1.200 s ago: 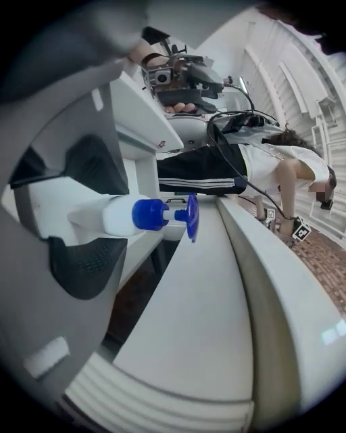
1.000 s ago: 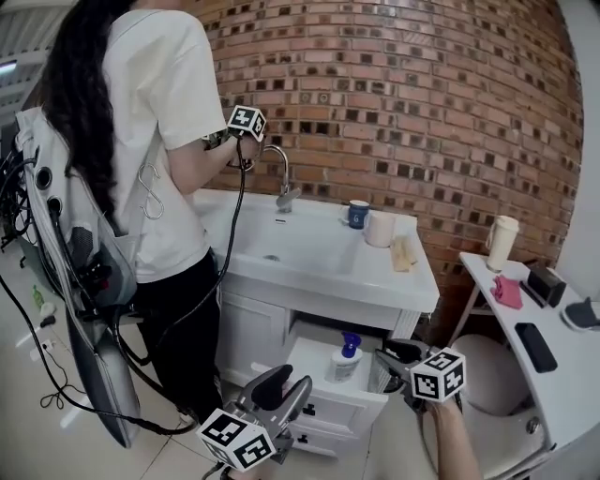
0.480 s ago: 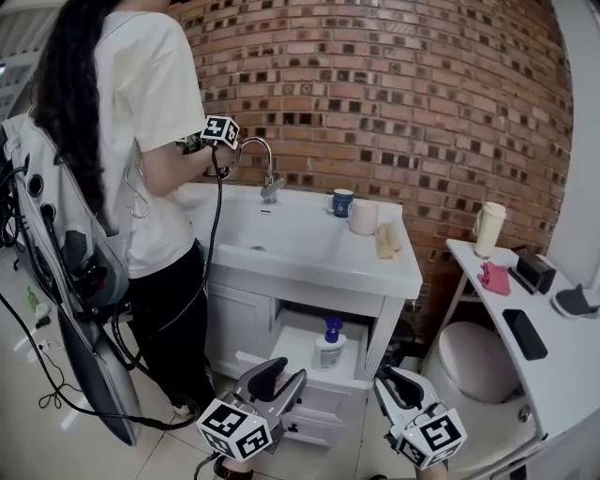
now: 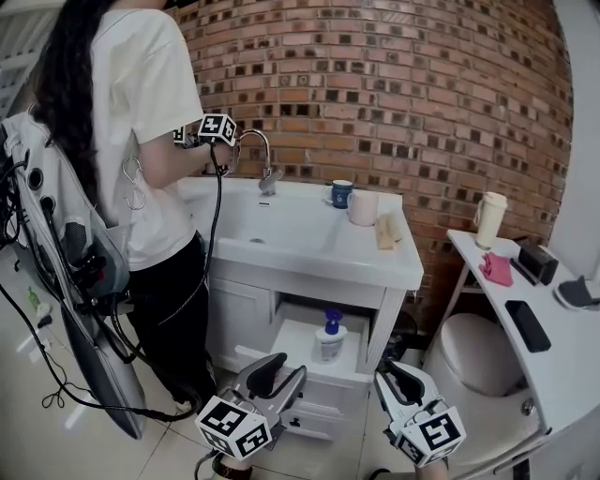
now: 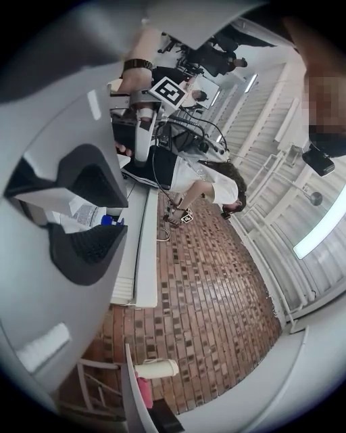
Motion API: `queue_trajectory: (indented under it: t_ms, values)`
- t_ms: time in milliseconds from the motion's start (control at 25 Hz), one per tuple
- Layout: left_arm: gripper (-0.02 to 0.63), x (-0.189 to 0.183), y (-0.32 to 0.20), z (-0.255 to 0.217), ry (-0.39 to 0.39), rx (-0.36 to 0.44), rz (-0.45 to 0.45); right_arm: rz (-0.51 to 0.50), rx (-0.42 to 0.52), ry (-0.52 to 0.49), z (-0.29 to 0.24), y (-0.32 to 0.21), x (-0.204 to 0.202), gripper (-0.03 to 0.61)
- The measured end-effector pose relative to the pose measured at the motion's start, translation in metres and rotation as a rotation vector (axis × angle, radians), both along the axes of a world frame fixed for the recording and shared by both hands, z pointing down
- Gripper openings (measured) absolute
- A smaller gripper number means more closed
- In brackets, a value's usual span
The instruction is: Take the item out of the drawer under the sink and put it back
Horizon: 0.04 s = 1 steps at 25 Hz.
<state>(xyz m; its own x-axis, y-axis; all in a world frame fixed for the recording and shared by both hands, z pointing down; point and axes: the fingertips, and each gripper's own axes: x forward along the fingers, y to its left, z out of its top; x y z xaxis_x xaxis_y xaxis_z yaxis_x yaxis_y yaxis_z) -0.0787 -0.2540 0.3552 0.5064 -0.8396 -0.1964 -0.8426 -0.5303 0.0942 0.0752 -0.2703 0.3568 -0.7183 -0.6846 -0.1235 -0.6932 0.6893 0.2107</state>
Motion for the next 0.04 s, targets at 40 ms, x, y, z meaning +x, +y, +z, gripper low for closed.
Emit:
queue_trajectory:
  t_ms: [40]
  values:
    - [0.183,0.0002,-0.0001,-0.0009,-0.001,0.003,0.000,0.001,0.002,0.000,0.0004,-0.0003,-0.0002,0.081]
